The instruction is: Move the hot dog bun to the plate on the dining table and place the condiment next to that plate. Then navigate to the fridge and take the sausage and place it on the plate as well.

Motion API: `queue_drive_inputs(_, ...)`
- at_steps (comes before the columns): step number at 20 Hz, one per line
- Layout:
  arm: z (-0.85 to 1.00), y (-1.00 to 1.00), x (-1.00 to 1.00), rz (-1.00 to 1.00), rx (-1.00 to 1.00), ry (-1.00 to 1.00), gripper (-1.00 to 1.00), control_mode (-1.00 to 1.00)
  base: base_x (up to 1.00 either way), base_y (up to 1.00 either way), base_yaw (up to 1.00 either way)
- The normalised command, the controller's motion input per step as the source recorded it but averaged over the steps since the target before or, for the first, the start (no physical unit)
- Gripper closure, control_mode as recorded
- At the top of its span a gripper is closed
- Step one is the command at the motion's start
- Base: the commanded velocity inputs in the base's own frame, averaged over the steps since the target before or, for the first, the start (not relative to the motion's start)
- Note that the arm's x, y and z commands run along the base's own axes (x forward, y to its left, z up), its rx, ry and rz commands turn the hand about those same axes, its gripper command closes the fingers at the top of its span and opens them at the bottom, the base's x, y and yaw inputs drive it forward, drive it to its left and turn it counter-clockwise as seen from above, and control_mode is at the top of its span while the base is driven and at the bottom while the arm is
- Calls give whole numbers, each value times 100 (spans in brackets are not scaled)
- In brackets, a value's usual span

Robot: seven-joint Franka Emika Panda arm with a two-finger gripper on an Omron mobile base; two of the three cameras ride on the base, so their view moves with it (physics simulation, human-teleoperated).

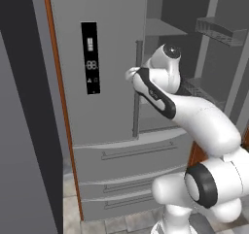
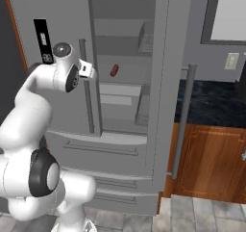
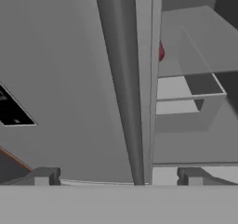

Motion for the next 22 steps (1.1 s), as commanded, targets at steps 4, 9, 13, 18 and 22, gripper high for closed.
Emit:
queue_drive_inputs(4,-16,0,40,-5,-4,0,-100,-100,0,0,0)
queue_drive_inputs(9,-17,0,53,-4,-4,0,-100,-100,0,0,0)
queue_drive_inputs(13,-17,0,54,0,-1,0,-100,-100,0,0,0)
queue_drive_inputs(18,-17,0,51,0,0,0,-100,-100,0,0,0)
queue_drive_inputs(22,-19,5,55,0,0,0,100,-100,0,0,0)
